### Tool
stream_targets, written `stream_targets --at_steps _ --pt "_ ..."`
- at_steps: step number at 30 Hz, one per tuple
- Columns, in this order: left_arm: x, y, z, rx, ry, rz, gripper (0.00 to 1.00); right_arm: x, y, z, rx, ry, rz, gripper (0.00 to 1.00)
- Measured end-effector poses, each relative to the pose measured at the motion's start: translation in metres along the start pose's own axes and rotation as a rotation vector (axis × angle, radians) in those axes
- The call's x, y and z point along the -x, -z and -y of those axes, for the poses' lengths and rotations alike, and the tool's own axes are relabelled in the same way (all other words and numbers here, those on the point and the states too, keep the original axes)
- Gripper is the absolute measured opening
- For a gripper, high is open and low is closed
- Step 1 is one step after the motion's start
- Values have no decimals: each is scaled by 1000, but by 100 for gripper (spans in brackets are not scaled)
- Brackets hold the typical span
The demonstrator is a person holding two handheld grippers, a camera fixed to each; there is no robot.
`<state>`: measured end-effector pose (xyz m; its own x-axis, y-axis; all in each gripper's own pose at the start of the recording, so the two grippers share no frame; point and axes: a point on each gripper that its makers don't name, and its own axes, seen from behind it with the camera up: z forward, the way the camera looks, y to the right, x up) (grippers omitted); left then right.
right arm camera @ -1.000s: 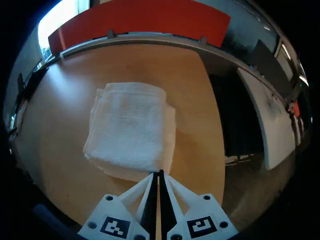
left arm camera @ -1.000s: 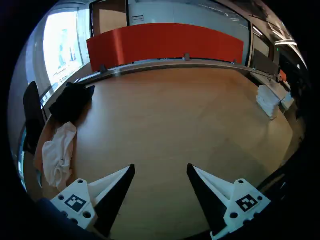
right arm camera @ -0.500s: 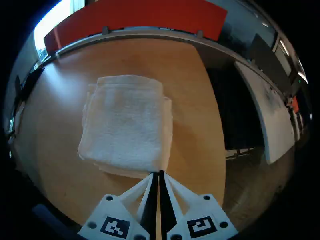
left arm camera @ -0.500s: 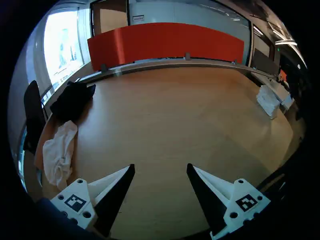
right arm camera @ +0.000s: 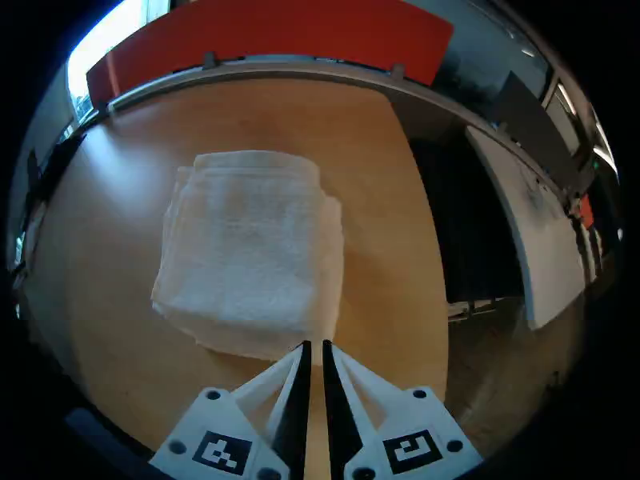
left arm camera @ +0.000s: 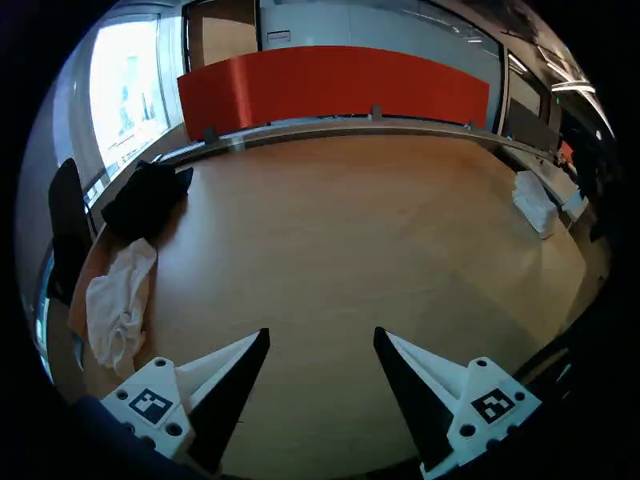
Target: Fold towel
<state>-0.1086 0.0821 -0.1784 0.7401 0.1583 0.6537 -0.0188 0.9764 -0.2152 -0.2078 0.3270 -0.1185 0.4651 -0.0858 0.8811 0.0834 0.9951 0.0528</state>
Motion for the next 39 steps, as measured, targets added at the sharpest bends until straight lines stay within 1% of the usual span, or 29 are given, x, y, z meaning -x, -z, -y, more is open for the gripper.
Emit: stream_targets --at_steps 4,7,10,13,14,15,16,23,27,34,39 --pt "0 0 1 1 3 -1 97 1 2 3 -2 4 -7 25" --pt "1 -1 1 1 3 0 97 -1 3 5 -5 4 -18 38" --pt "2 -1 1 2 4 1 97 -3 5 9 -11 3 -31 62" --pt "2 -1 1 3 8 -1 97 -7 6 13 -16 1 -42 89" --pt "2 -1 1 3 9 -2 97 -8 6 13 -16 -1 -45 96" --pt "2 -1 1 4 10 -3 97 -9 6 14 -16 -4 -48 99" --pt "2 -1 2 4 11 -3 97 -10 7 15 -17 -8 -52 100" --pt "0 0 6 3 15 -11 97 -20 12 22 -19 -30 -89 100" --pt "-1 1 9 2 21 -17 97 -31 17 27 -15 -47 -136 100" --pt "-4 2 12 2 25 -24 97 -65 37 43 -8 -99 -298 100" --pt "-7 2 15 2 24 -30 97 -94 59 50 24 -139 -432 100"
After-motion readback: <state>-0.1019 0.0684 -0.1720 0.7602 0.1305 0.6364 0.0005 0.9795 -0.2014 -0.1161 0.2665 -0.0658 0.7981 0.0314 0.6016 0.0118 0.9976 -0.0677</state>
